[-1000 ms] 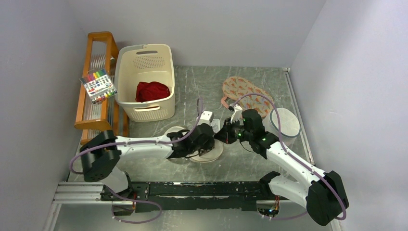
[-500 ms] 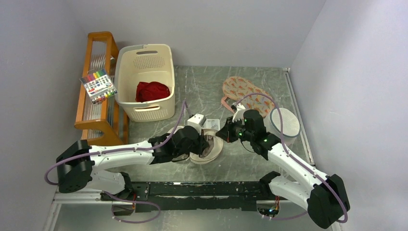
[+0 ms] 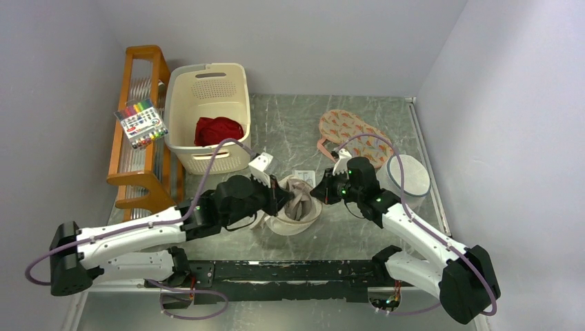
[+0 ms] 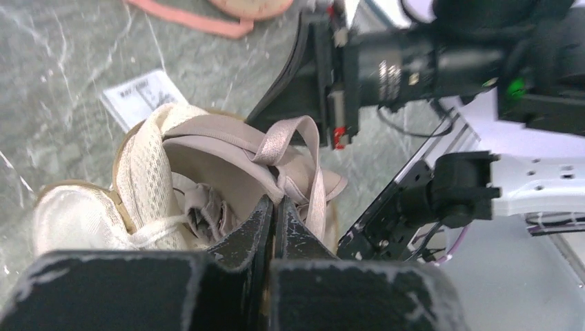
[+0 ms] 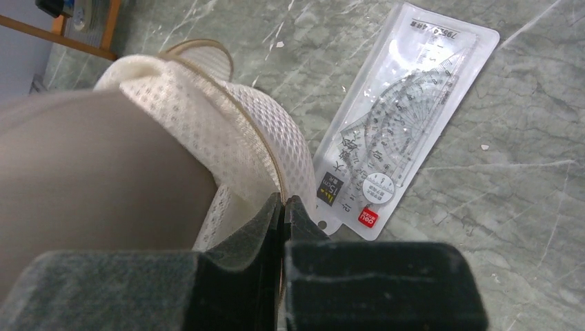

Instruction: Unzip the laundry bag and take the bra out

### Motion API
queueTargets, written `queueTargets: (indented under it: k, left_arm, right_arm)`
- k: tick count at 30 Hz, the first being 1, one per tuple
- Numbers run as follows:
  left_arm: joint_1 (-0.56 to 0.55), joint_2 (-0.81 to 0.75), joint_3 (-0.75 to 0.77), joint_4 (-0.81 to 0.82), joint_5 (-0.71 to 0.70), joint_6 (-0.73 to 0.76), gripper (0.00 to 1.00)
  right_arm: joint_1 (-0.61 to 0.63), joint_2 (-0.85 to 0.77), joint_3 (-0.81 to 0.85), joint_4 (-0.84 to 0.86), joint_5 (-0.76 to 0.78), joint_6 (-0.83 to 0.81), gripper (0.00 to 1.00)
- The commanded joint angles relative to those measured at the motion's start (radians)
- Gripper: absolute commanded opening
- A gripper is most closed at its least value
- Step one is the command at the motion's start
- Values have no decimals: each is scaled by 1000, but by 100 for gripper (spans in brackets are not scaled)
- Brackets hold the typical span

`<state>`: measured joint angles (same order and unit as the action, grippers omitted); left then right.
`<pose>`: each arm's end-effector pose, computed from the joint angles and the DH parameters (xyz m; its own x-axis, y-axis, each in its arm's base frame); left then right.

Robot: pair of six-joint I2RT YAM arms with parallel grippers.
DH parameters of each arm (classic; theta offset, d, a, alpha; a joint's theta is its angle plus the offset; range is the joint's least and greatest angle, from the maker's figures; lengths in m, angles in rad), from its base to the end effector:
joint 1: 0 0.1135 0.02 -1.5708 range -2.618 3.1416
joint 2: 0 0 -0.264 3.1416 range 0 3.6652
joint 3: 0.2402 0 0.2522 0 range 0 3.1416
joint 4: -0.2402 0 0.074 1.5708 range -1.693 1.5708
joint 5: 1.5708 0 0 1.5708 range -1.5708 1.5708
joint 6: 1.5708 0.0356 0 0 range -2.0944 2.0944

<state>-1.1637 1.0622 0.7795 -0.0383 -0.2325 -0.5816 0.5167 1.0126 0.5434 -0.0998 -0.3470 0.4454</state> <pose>0.1051 -0.2231 0.2991 -0.5477 -0.0799 -0.8328 0.6057 0.6489 -0.4606 0.1821 0.1174 0.2223 -0.7302 0.0511 -0.6813 -0.4422 0.7248 0.5283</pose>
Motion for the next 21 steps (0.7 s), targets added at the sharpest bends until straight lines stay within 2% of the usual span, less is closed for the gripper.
queueTargets:
  k: [1, 7, 14, 21]
  left_arm:
    - [2, -78, 61, 7, -78, 64, 7]
    - [2, -132, 83, -95, -183, 60, 7]
    - [4, -257, 98, -11, -95, 57, 7]
    - [4, -279, 195, 20, -89, 119, 7]
  right_arm:
    - [2, 2, -12, 15, 3, 12, 0]
    - [1, 1, -11, 11, 4, 11, 0]
    - [2, 26, -13, 34, -19, 16, 0]
    - [1, 30, -16, 49, -33, 21, 0]
